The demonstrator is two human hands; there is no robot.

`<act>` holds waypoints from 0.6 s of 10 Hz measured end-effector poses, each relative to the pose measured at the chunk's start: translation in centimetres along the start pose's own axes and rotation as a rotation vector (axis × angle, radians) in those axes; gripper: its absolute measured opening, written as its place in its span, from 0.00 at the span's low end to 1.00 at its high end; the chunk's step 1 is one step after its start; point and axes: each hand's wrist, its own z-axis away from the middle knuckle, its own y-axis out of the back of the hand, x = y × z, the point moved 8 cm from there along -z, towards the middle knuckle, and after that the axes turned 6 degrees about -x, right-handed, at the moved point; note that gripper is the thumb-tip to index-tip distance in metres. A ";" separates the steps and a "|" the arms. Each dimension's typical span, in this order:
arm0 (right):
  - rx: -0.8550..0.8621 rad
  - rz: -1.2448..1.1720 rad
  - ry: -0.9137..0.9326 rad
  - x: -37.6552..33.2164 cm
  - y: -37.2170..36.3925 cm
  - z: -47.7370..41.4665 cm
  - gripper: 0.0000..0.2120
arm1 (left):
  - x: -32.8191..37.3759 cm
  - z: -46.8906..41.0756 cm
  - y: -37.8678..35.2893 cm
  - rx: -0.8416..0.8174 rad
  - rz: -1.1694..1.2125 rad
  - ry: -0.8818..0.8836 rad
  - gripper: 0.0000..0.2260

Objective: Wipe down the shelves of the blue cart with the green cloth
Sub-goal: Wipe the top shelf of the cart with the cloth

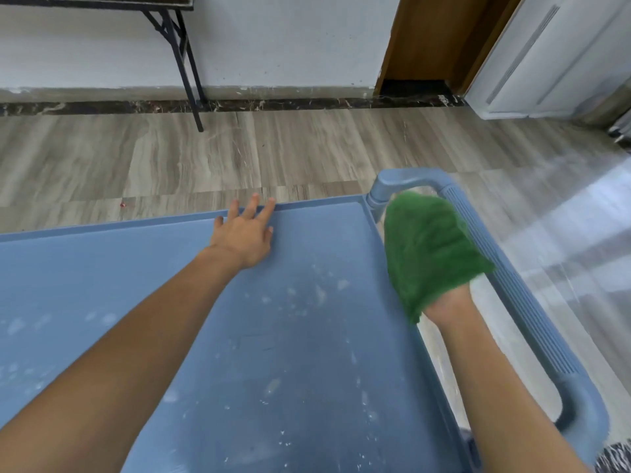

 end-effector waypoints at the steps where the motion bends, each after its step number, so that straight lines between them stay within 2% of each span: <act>1: -0.206 0.595 0.301 3.8 -4.3 -9.4 0.26 | -0.8 -1.0 -0.9 0.000 -0.004 0.035 0.27; 2: -0.308 1.013 0.480 5.5 -10.0 -10.3 0.26 | -0.9 -0.9 -2.1 -0.020 -0.012 0.074 0.27; 3: -0.173 1.234 0.448 8.3 -12.1 -11.8 0.32 | -0.7 -1.2 -1.7 0.018 -0.098 0.084 0.27; 4: -0.089 1.281 0.585 8.0 -12.9 -12.3 0.33 | -0.5 -2.1 -0.3 0.036 -0.120 0.079 0.27; 5: -0.163 1.265 0.507 7.8 -14.2 -13.6 0.34 | 0.2 -2.4 -0.3 0.030 -0.149 0.092 0.27; 6: -0.156 1.244 0.502 7.3 -15.4 -14.2 0.33 | 0.2 -2.3 -0.7 0.048 -0.147 0.118 0.28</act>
